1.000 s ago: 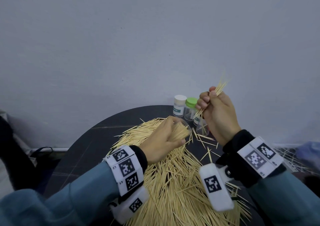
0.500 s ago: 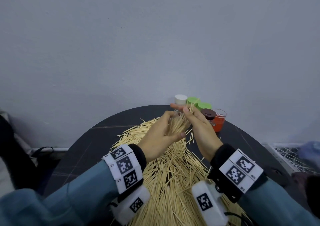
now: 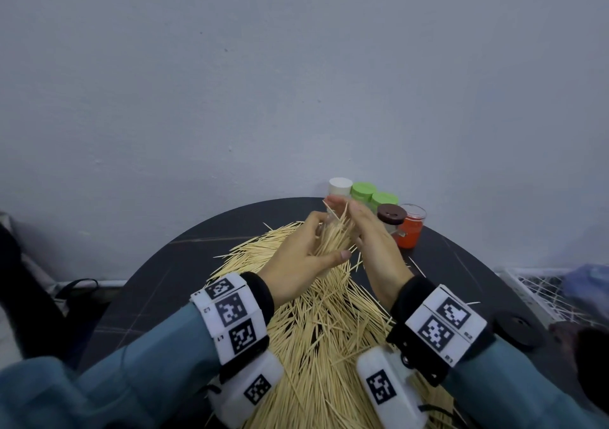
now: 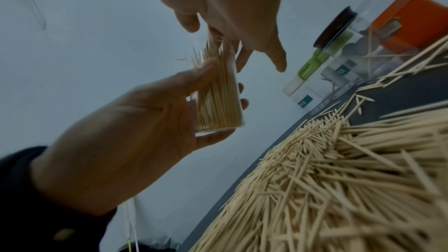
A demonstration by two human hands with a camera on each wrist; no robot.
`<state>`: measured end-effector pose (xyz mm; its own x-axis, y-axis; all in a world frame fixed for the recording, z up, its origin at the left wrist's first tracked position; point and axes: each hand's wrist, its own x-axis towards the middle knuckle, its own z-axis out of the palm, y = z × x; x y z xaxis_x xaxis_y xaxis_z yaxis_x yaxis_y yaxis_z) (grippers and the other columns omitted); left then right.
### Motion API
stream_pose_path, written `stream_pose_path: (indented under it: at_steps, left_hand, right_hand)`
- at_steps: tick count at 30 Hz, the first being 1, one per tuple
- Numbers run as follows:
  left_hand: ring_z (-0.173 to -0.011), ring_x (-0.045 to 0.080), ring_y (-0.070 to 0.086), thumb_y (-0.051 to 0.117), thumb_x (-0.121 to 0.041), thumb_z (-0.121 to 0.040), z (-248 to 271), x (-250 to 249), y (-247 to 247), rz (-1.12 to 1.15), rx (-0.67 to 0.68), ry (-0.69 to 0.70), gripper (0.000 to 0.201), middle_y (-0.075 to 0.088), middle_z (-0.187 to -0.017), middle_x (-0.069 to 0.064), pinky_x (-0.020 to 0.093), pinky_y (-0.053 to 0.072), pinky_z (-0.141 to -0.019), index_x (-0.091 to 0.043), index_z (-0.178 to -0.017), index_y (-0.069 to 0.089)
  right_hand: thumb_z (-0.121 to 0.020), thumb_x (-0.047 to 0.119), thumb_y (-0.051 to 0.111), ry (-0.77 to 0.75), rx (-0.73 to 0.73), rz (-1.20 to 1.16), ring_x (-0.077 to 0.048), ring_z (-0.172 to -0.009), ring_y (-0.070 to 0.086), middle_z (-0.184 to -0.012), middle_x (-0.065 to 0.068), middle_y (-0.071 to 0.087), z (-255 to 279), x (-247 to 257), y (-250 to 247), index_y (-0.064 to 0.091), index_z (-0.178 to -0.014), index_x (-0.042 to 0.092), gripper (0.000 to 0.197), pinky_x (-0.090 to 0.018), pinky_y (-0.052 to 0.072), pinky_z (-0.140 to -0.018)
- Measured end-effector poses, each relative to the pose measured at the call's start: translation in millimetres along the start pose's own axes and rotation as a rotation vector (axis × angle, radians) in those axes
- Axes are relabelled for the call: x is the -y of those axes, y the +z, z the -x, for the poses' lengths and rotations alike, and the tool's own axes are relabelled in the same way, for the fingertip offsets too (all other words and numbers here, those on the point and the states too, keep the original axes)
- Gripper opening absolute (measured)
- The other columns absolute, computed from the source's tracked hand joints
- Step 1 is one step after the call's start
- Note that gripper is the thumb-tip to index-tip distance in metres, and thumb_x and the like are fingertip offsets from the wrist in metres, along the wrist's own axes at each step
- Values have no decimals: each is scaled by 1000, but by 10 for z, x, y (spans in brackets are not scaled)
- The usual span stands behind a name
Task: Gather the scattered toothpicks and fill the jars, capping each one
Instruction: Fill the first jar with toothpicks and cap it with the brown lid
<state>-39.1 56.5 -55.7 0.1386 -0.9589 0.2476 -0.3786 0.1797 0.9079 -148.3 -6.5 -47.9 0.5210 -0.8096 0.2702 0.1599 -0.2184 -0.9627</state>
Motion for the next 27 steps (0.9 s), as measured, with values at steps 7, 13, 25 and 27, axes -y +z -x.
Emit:
stream_pose_path:
  at_steps: [7, 13, 25, 27]
  left_hand:
    - [-74, -2, 58, 66, -18, -86, 22, 8, 11, -30, 124, -26, 39, 56, -97, -10, 22, 52, -64, -23, -117, 43]
    - [-96, 6, 62, 65, -16, -86, 23, 8, 29, -9, 171, 5, 51, 59, -112, -8, 20, 52, -77, -34, -123, 36]
    - [-79, 1, 58, 63, -16, -87, -16, -35, -35, 92, -11, -38, 39, 60, -94, -7, 21, 50, -74, -15, -121, 44]
    - [-77, 0, 58, 63, -17, -87, -22, -25, -43, 100, -20, -44, 37, 59, -91, -8, 21, 48, -71, -16, -119, 44]
  right_hand:
    - [-96, 39, 31, -108, 31, 37, 8, -117, 49, -126, 11, 58, -28, 74, -84, 51, -126, 20, 41, -17, 35, -100]
    - [-97, 18, 41, -116, 179, 203, -5, -103, 60, -111, 2, 65, -27, 38, -81, 59, -87, 14, 21, -24, 48, -91]
    - [-100, 15, 32, -88, 51, 134, 3, -106, 53, -122, -1, 60, -45, -27, -137, 59, -109, 3, 31, -2, 38, -82]
    - [-101, 20, 30, -119, 28, 137, 1, -115, 51, -124, 3, 59, -44, -19, -147, 56, -120, 10, 34, -5, 38, -90]
